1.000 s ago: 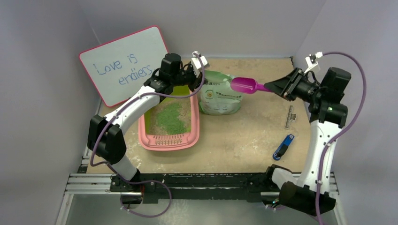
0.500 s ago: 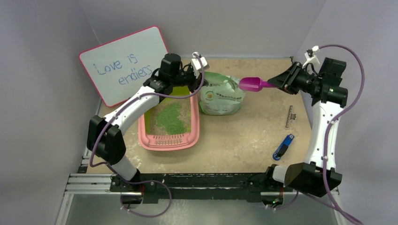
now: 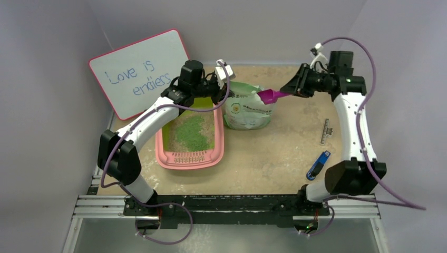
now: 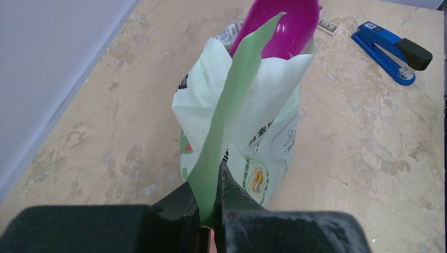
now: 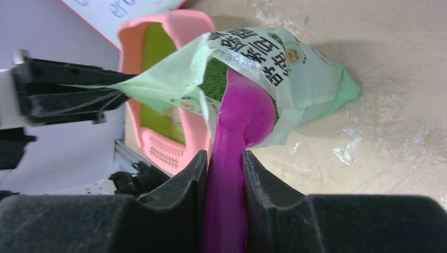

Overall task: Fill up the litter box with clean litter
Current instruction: 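Scoop the cat litter from the cat litter bag.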

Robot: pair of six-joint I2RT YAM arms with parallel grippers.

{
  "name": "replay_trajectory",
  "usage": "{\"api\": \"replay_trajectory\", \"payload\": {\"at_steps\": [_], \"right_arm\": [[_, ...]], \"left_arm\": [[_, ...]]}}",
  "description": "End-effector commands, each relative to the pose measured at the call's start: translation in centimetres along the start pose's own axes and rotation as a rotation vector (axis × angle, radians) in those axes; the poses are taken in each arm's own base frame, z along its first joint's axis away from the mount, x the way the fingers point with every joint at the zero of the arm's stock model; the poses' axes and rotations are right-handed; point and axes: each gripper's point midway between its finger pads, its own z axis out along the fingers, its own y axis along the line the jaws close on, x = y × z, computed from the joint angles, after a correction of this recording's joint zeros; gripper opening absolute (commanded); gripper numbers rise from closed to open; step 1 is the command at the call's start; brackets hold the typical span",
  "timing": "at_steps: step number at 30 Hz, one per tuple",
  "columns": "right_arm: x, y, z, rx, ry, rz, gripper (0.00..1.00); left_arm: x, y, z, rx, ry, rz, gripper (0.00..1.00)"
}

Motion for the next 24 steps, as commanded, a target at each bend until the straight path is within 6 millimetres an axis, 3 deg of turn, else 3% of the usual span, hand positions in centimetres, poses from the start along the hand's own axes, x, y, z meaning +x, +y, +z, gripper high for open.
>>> {"api": "replay_trajectory", "payload": {"at_steps": [1,6,8,13,20,24], "right_arm": [[0.1,-2.0,1.2,0.193,0.041,-0.073,0.0],[1.7,-2.6,3.1,0.327,0.168,-0.169,0.0],[1.8,-3.9,3.4,0.472,0.197,-0.217,0.0],[2.4,-4.4,5.1,0.611,0.238,-0.28,0.0],[5.3,-4.9,9.1,0.65,0.382,-0.34,0.0],[6.7,-4.6,11.5,0.562,0.433,-0.333,0.0]], "left_arm": [[-6.4,-0.1,-2.2,-0.011,-0.151,0.144,0.0],[-6.6,-0.1,-2.0,0.001,-0.147,0.145,0.0],[-6.6,-0.2,-1.8,0.015,-0.14,0.141,0.0],[-6.1,-0.2,-1.6,0.024,-0.131,0.135,0.0],[-5.6,-0.2,-1.6,0.019,-0.119,0.137,0.0],[-5.2,-0.2,-1.6,0.015,-0.111,0.138,0.0]]}}
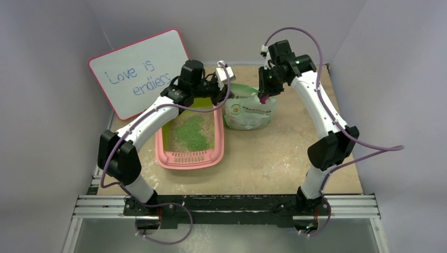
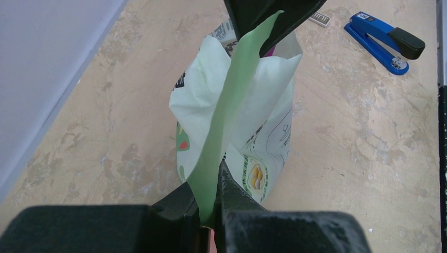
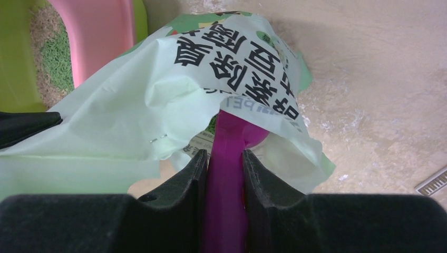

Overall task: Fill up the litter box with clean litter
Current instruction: 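Scoop the cat litter from the cat litter bag.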

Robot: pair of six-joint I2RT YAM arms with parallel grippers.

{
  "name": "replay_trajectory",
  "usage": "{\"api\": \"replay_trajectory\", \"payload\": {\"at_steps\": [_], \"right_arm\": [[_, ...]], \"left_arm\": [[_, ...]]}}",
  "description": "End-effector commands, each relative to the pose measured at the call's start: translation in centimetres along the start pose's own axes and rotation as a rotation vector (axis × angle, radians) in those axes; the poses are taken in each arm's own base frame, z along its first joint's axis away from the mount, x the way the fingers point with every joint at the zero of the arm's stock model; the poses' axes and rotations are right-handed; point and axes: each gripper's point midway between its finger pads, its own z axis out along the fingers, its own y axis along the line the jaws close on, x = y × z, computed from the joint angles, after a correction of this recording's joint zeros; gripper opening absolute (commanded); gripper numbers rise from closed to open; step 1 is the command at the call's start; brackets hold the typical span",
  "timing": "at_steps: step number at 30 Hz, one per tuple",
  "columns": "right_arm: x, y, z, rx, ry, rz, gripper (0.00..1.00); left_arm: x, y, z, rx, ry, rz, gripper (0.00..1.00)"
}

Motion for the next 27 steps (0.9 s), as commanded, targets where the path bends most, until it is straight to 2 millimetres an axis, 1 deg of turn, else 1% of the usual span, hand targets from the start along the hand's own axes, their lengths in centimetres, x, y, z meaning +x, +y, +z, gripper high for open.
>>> {"api": "replay_trajectory", "payload": {"at_steps": [1,2,4,7,9,12,15,18,20,22,23,27], "right_arm": [[2.9,-0.9,4.5,0.025,0.161,-0.038,0.0],[3.2,0.0,4.7,-0.03,0.171,-0.038,0.0],[3.5,2.5,4.9,-0.18,0.177,-0.018,0.0],[3.2,4.3,5.2,-0.316,0.15,0.002,0.0],[3.1,4.9,5.0,-0.386,0.155,0.009,0.0],[2.9,5.1,4.3,-0.486,0.142,0.036,0.0],[1.6,4.4,3.4,-0.609,0.076,0.112,0.0],[1.0,3.7,2.1,-0.718,0.028,0.158,0.0],[0.8,4.0,1.4,-0.8,-0.005,0.158,0.0],[0.6,4.7,0.2,-0.914,-0.028,0.189,0.0],[0.5,4.8,-0.3,-0.957,-0.036,0.201,0.0],[-0.2,3.8,-1.4,-1.037,-0.076,0.273,0.0]], "left_arm": [[-5.2,0.4,-1.5,-0.024,-0.123,0.123,0.0],[-5.2,0.4,-1.5,-0.025,-0.122,0.122,0.0],[-4.9,0.5,-1.5,-0.03,-0.116,0.12,0.0],[-4.7,0.6,-1.5,-0.037,-0.115,0.119,0.0],[-4.6,0.6,-1.4,-0.035,-0.114,0.116,0.0],[-4.5,0.6,-1.3,-0.035,-0.113,0.115,0.0],[-4.4,0.6,-1.2,-0.034,-0.111,0.113,0.0],[-4.4,0.6,-1.2,-0.031,-0.111,0.114,0.0],[-4.4,0.6,-1.1,-0.03,-0.112,0.112,0.0],[-4.2,0.6,-1.0,-0.029,-0.108,0.107,0.0],[-4.2,0.6,-1.0,-0.03,-0.108,0.108,0.0],[-3.8,0.6,-1.0,-0.033,-0.099,0.105,0.0]]}}
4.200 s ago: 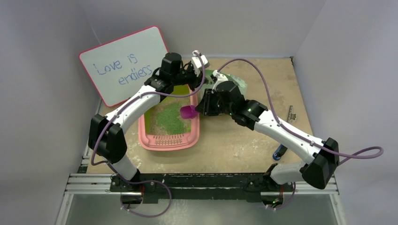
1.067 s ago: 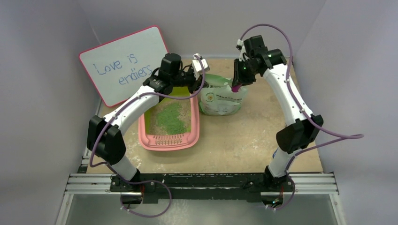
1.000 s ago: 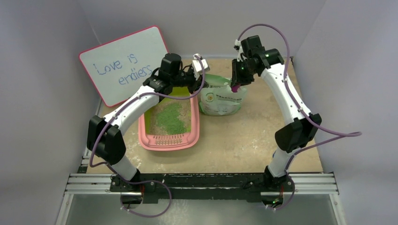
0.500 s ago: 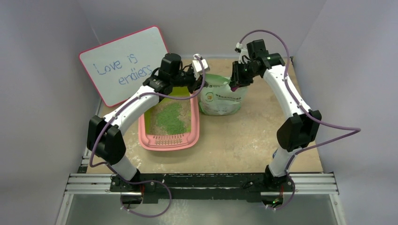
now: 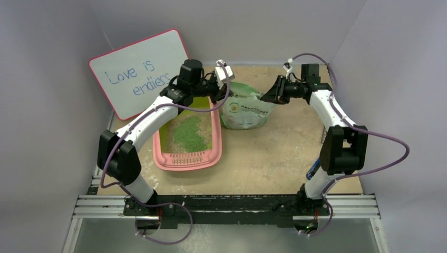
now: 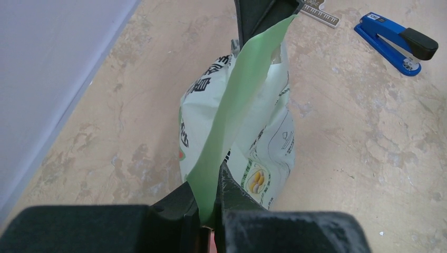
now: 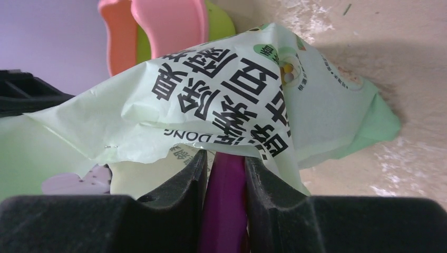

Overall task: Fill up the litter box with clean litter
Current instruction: 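Scoop the cat litter from the cat litter bag.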

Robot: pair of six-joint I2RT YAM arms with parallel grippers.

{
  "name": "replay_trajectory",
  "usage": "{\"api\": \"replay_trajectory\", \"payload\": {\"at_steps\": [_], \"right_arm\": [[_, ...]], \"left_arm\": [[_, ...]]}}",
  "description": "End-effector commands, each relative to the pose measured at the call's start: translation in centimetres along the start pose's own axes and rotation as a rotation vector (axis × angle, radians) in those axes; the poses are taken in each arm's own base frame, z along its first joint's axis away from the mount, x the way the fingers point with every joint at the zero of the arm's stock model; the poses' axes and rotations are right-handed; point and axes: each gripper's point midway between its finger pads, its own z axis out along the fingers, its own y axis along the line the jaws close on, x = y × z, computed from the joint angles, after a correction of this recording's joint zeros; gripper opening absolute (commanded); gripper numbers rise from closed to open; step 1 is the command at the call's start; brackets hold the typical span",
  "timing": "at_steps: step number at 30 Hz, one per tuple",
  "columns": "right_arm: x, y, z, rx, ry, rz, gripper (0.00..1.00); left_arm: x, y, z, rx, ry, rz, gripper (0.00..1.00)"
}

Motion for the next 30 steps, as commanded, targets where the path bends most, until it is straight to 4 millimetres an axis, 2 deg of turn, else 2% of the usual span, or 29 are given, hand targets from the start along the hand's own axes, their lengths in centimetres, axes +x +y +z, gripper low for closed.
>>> {"api": "replay_trajectory", "payload": {"at_steps": [1,5,12,18,25,30], "right_arm": [[0.0,7.6,-2.3,-0.425,0.024,0.062,0.0],[-1.2,8.0,-5.0,-0.478,-0.061,0.081,0.0],[-1.7,7.5,-8.0,-0.508,-0.135,0.132,0.0],[-0.5,5.2,-8.4,-0.486,-0.145,0.193,0.0],[-0.5,3.1,-10.2,-0.467,-0.209,0.301,0.0],[0.0,2.9,-10.2,-0.558,-0.213,0.386,0.0]], "left_arm": [[-3.6,0.3,-1.0,-0.015,-0.096,0.083,0.0],[-3.6,0.4,-0.9,-0.016,-0.097,0.083,0.0],[-3.7,0.5,-0.7,-0.019,-0.103,0.077,0.0],[-4.1,0.6,-0.6,-0.018,-0.118,0.064,0.0],[-4.0,0.5,-0.6,-0.014,-0.117,0.062,0.0],[-4.2,0.5,-0.6,-0.017,-0.121,0.068,0.0]]}}
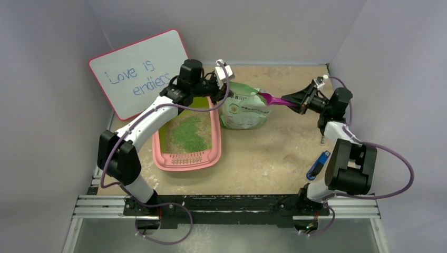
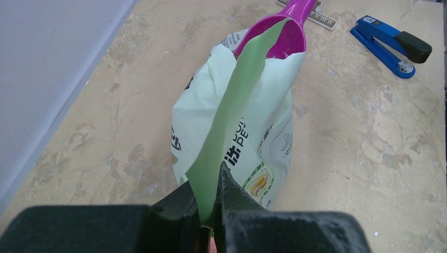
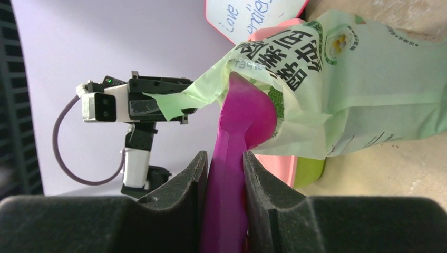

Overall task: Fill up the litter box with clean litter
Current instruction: 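Scoop the cat litter from the cat litter bag.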

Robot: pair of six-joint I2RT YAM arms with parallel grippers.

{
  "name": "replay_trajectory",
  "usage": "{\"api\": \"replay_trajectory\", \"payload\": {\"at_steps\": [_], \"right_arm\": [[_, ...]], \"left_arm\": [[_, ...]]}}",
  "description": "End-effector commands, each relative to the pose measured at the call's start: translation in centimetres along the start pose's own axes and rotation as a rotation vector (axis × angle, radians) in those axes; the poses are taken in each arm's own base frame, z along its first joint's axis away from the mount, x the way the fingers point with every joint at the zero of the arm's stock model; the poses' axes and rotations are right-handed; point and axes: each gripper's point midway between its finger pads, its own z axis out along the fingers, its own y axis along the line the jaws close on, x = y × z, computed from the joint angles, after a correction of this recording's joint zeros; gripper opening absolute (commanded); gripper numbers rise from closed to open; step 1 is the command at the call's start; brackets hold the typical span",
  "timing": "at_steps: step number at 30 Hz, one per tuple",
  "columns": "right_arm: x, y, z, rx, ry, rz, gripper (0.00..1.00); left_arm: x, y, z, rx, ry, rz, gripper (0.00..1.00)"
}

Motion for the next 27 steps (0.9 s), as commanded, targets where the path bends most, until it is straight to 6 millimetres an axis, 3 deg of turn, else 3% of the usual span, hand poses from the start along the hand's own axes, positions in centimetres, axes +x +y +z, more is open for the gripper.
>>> {"api": "replay_trajectory", "payload": {"at_steps": [1,7,13,18,27], "right_arm": [[1.6,2.4,-0.6,-0.13,0.059,0.018,0.0],[1.9,3.6,-1.6,-0.255,0.038,0.035,0.0],[1.5,3.7,-1.7,-0.162,0.009,-0.012,0.0],[1.4,2.3,-1.9,-0.057,-0.015,-0.006,0.0],[1.5,3.2,-3.0,-0.077,-0.078,-0.019,0.0]], "left_arm": [[-4.1,0.4,-0.6,-0.014,-0.117,0.084,0.0],[-4.1,0.4,-0.6,-0.014,-0.116,0.086,0.0],[-4.0,0.5,-0.6,-0.017,-0.112,0.087,0.0],[-4.0,0.5,-0.6,-0.019,-0.112,0.089,0.0],[-4.2,0.4,-0.9,-0.022,-0.114,0.096,0.0]]}}
